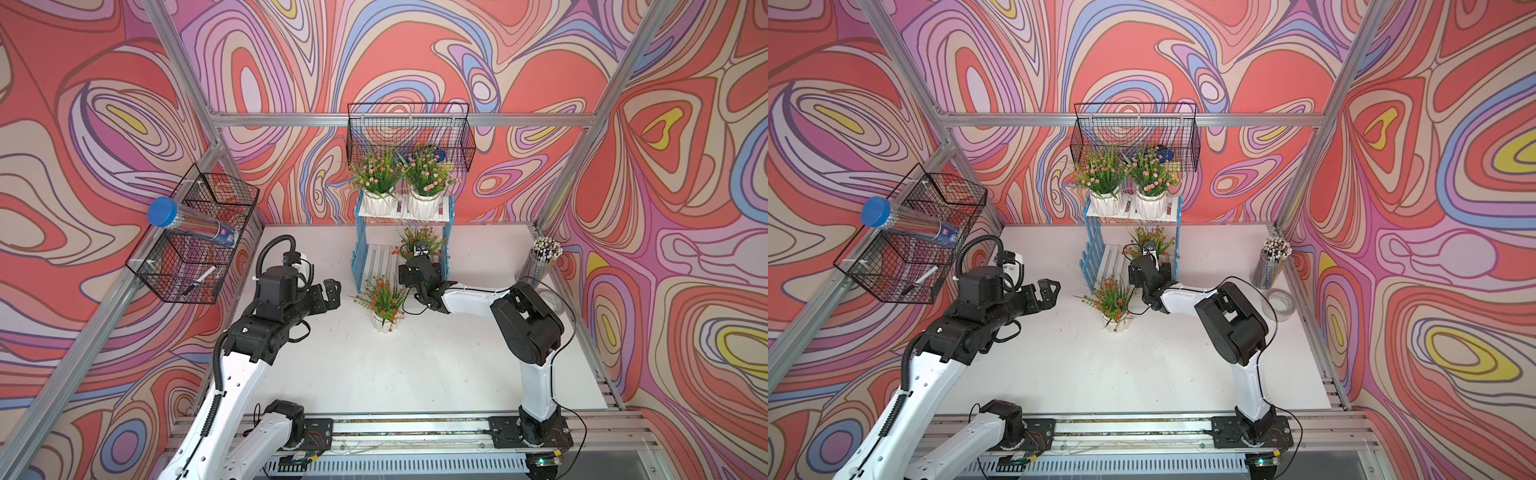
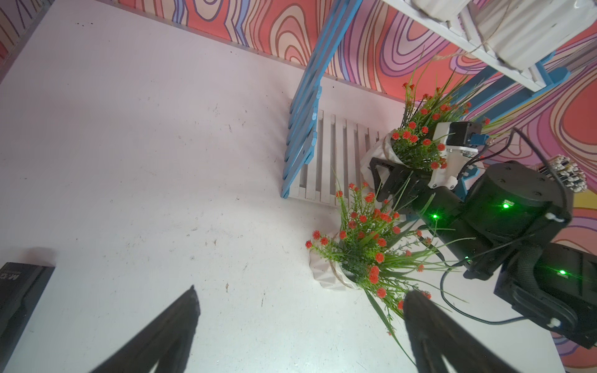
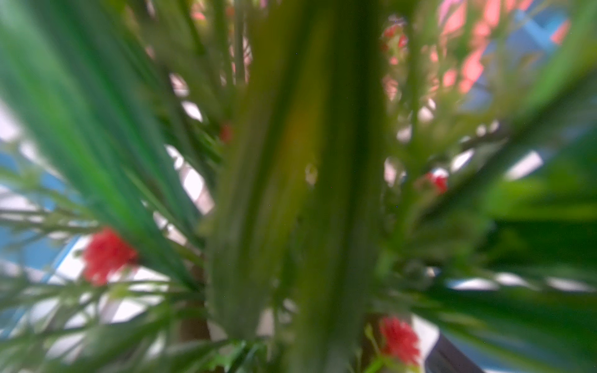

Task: Place the baby's breath potted plants on the rack by color
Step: Place the baby's breath potted plant on the rack.

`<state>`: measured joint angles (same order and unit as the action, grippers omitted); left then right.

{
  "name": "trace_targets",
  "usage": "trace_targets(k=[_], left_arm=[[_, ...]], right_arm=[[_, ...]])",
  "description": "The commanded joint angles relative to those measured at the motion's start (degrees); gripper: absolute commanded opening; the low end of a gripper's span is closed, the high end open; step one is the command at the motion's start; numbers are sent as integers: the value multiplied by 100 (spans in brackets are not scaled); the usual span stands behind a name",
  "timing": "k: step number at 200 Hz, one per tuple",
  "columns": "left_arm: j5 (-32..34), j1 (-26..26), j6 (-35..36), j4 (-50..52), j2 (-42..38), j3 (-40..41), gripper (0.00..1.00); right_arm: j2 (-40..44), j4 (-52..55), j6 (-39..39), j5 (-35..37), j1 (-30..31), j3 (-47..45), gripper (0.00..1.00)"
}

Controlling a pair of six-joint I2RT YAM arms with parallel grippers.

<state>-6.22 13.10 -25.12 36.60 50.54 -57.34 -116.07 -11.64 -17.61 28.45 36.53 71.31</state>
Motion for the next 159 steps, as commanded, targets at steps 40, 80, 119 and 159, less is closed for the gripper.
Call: trace_targets(k=[40, 80, 119, 159], left_arm=[[-19, 23, 8, -8, -70, 30, 100], [33, 16, -9, 69, -89, 52, 100], [175, 20, 19, 210, -125, 74, 100], [47, 21, -27, 174, -209, 141, 100]], right_arm=[[-204, 5, -292, 484, -49, 328, 66], [-260, 153, -561, 398, -92, 309, 81], [-68, 130, -614, 403, -94, 135, 98], [118, 285, -690, 359, -87, 91, 98]])
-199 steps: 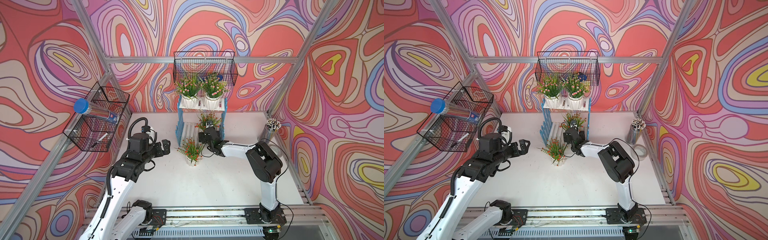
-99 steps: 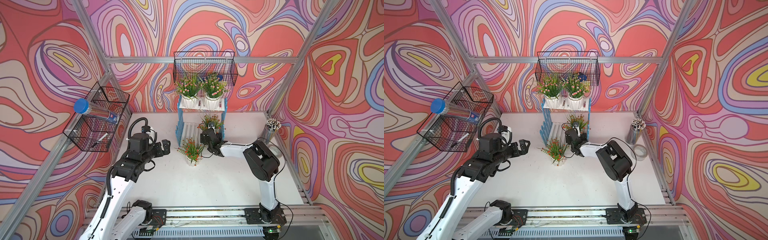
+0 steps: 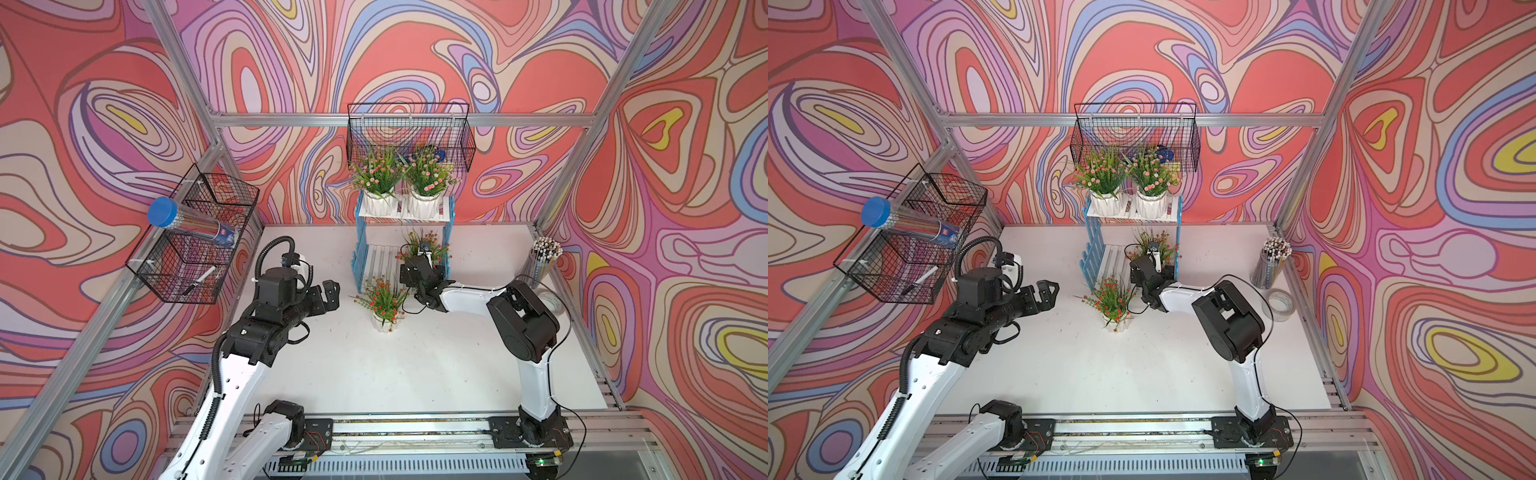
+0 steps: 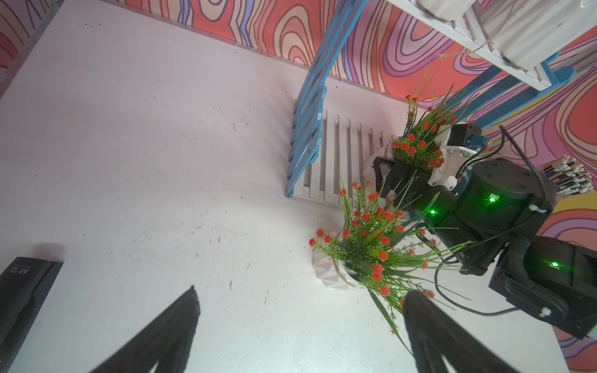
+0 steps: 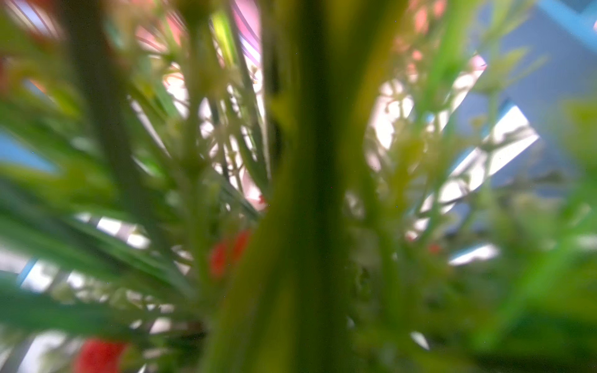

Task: Place the baby's breath potted plants on the rack by color
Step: Place the baby's breath potted plant on the rack.

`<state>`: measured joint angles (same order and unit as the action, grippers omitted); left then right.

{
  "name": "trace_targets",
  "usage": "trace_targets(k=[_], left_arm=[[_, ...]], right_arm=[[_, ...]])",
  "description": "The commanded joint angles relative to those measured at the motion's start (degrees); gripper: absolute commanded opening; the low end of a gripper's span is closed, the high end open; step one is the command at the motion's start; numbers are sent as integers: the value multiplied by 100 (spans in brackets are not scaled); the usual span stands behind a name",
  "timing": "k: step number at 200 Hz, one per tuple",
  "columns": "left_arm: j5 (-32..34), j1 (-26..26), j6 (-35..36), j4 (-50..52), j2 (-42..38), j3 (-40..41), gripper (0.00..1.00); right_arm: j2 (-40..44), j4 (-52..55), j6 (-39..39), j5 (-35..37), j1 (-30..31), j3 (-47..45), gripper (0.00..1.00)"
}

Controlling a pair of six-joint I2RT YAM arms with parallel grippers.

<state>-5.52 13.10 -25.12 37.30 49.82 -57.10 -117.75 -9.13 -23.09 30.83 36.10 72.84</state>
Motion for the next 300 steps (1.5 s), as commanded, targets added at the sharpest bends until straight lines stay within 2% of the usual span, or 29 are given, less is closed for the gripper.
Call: trace_targets(k=[1, 98, 128, 153, 185, 218, 244, 269, 300], left_arm=[[-21, 19, -27, 103, -138, 123, 100], [-396, 26, 102, 274, 72, 189, 100], [-51, 157, 148, 393, 260, 278, 100], [245, 666, 35, 151, 328, 566, 100], [849, 1745, -288, -140, 610, 905, 100], [1109, 2464, -712, -1055, 554, 1718, 100], [1718, 3180, -794, -1697, 563, 2223, 100], [1896, 3921, -551, -3091, 1140, 2670, 100], [2004, 4001, -285, -5115, 1731, 3440, 100]], right_arm=[[287, 34, -142, 118, -38, -65, 98], [1133, 29, 64, -140, 202, -309, 98], [1463, 235, 266, -72, 416, -250, 98], [1940, 543, 534, 30, 612, -207, 98], [2683, 797, 588, -65, 752, -504, 98], [3364, 1147, 577, -266, 808, -815, 98], [3812, 1280, 630, -323, 808, -1096, 98], [4107, 1255, 674, -434, 805, -1297, 98], [4256, 1346, 723, -450, 808, -1431, 98]])
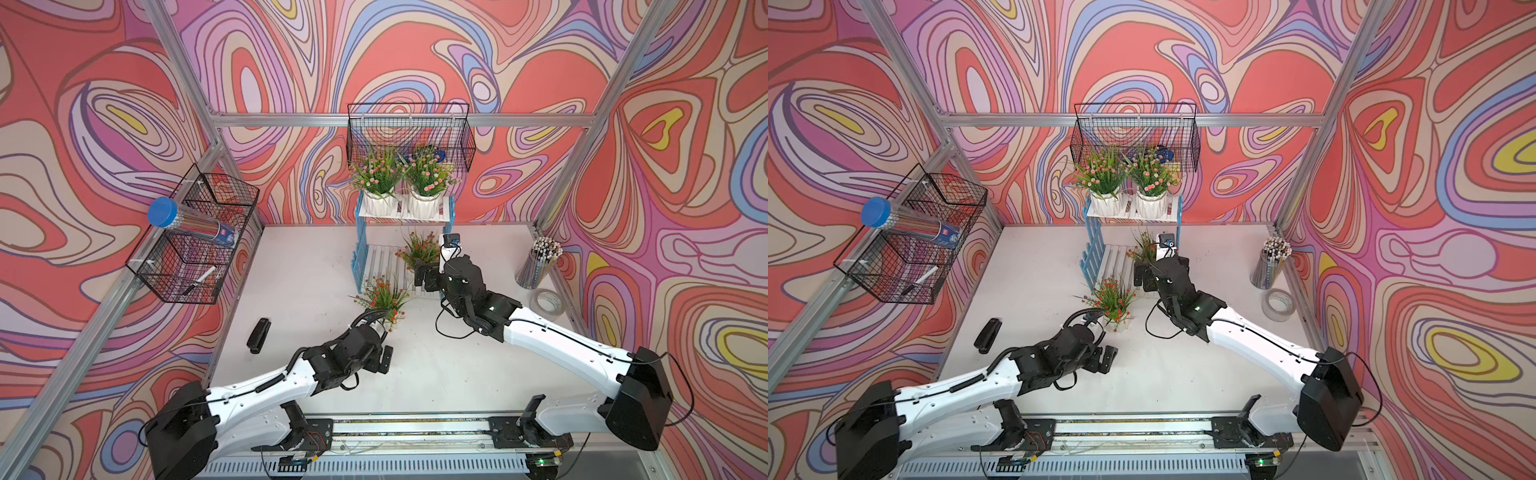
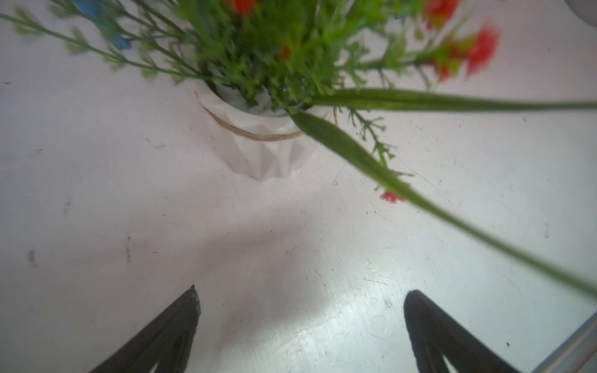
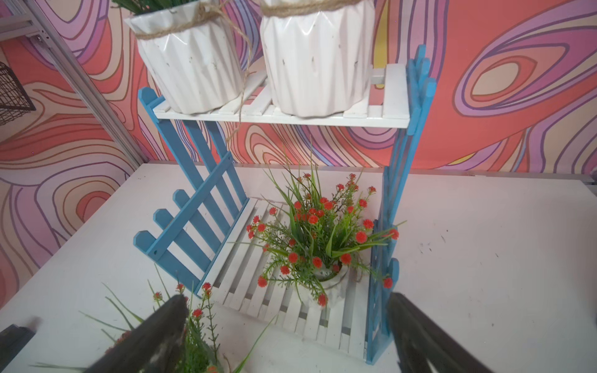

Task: Place the baby's breath potted plants on the rack by color
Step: Place the baby's breath potted plant on the rack, then pick up the baby's breath potted plant from the center of the board.

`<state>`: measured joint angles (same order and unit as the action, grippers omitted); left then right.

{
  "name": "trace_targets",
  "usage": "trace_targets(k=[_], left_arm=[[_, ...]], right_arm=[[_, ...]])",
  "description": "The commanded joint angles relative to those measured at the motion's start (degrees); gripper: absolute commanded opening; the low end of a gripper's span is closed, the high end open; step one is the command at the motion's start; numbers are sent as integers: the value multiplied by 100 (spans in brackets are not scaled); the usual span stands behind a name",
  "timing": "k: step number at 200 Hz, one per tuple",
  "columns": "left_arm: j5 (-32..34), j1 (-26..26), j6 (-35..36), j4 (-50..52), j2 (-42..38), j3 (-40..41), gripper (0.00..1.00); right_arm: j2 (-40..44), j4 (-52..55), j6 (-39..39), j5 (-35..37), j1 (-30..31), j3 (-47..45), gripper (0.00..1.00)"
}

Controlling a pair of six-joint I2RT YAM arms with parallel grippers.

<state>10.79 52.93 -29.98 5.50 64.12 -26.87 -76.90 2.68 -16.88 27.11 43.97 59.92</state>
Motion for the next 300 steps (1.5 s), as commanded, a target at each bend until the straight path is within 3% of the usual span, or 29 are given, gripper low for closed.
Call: trace_targets(k=[1, 70, 135, 197, 235, 300], left_arm=[[381, 22, 219, -1976, 320, 427, 100], [670, 12, 1200, -3923, 978, 802, 100], [489, -438, 1630, -4768, 1797, 699, 100], [-301, -801, 1893, -5698, 2502, 580, 100], [-344, -913, 1993, -6238, 2992, 492, 100], [-270, -996, 2397, -6496, 3173, 391, 100]], right_arm=[[178, 169, 104, -81, 19, -143, 98], [511, 58, 86, 69, 31, -675, 98], [558, 46, 125, 196, 26, -845, 98], [460, 13, 98, 263, 32, -957, 98], [383, 31, 107, 294, 22, -912, 98], [275, 31, 29, 271, 32, -964, 98]])
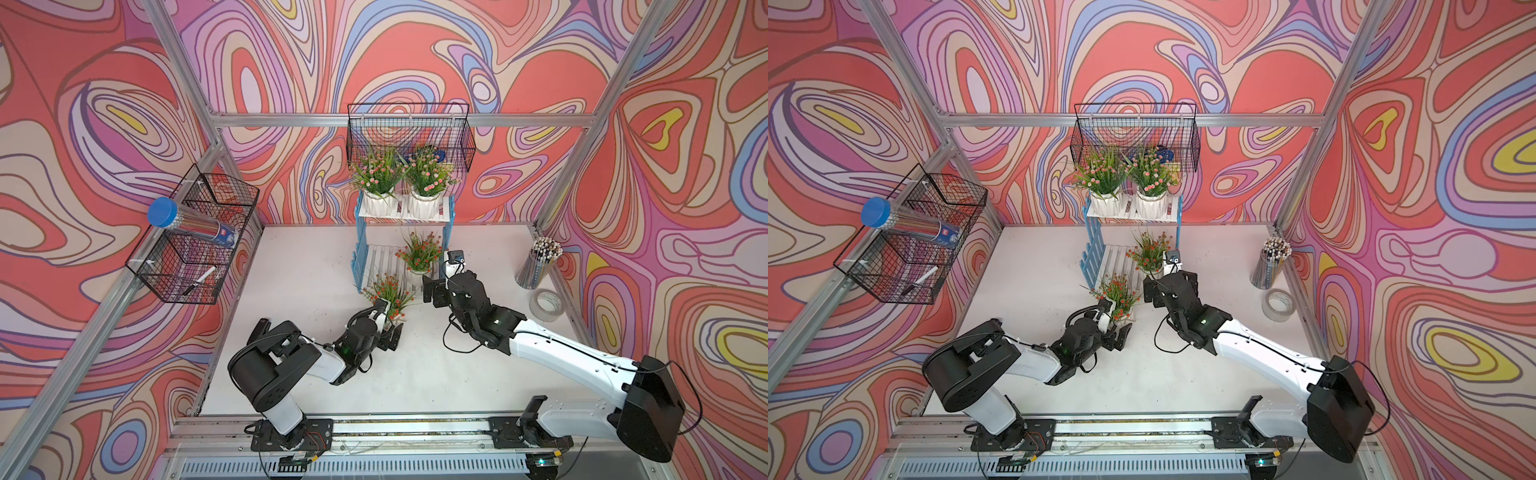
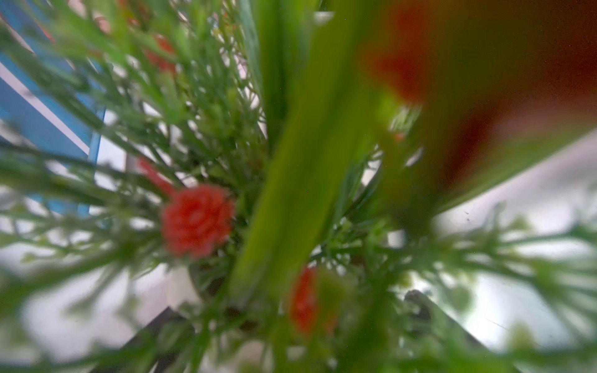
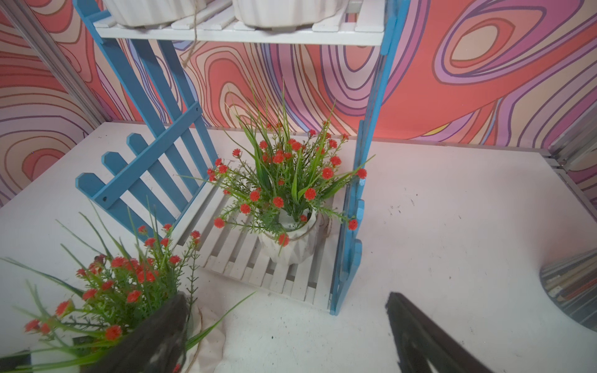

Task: Place the baby's breath potted plants on the rack by color
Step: Pick up the baby's breath potted plant from the center of the board.

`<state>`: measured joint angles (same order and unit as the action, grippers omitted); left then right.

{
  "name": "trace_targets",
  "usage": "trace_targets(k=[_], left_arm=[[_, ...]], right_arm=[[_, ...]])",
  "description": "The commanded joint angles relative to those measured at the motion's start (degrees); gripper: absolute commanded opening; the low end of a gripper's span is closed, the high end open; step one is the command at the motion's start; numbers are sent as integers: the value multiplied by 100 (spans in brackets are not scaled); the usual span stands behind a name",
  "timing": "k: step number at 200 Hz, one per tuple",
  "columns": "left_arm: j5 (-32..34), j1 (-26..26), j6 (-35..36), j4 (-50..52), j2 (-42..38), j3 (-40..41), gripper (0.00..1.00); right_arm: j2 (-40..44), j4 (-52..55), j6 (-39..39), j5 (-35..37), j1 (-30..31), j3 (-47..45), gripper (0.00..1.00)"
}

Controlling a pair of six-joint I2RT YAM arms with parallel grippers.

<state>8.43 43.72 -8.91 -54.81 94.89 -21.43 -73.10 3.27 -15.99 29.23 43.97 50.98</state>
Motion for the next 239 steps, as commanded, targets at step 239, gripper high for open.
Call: trace_targets(k=[239], left_arm=[[-146, -314, 446, 322, -433, -424, 75]], right_arm=[[-190, -56, -164, 2, 32, -149, 98]])
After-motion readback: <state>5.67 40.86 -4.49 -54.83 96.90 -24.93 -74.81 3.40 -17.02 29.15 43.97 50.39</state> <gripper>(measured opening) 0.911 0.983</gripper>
